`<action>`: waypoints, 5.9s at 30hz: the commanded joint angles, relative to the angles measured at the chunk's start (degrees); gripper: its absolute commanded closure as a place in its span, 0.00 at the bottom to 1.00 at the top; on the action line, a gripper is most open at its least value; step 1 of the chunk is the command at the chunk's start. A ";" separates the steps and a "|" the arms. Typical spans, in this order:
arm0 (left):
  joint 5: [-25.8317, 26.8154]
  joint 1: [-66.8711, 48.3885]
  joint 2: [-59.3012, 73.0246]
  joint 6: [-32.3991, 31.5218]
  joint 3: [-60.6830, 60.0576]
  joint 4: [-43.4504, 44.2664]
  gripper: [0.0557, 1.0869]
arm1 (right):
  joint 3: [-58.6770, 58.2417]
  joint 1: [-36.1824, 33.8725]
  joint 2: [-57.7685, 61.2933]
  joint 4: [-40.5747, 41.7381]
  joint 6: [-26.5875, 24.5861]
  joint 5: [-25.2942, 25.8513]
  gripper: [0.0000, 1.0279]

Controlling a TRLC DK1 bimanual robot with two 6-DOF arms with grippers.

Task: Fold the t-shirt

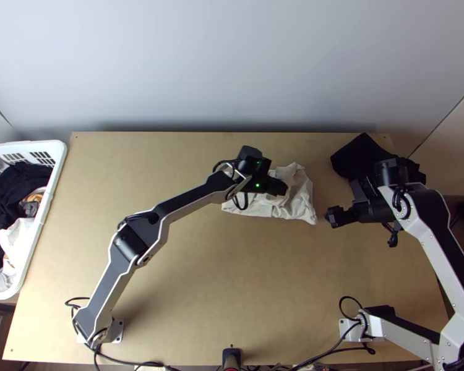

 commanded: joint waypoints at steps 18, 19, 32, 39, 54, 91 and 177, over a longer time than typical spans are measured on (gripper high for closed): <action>0.74 18.33 -42.30 18.99 -16.07 -42.54 0.04 | 14.33 16.02 18.93 8.18 0.17 0.27 0.03; 0.74 19.56 -44.85 18.99 -18.62 -42.72 0.04 | 15.56 17.86 21.04 9.41 0.26 0.27 0.03; -1.99 31.16 -64.28 18.91 -36.02 -46.50 0.04 | 15.56 16.46 38.70 17.14 0.61 -4.03 0.03; -2.86 35.03 -66.65 19.26 -38.31 -47.82 0.04 | 6.59 0.73 33.52 17.58 -6.16 -4.82 0.03; -5.68 38.72 -69.64 21.81 -41.65 -50.98 0.04 | -5.62 17.51 10.93 25.76 -16.53 1.42 0.03; -6.29 43.55 -78.78 22.42 -46.66 -55.55 0.04 | -12.48 23.93 30.35 60.39 -33.05 16.01 0.33; -7.43 51.46 -87.83 27.52 -49.12 -62.93 0.04 | 17.49 -29.86 24.82 23.91 -21.01 -7.72 0.04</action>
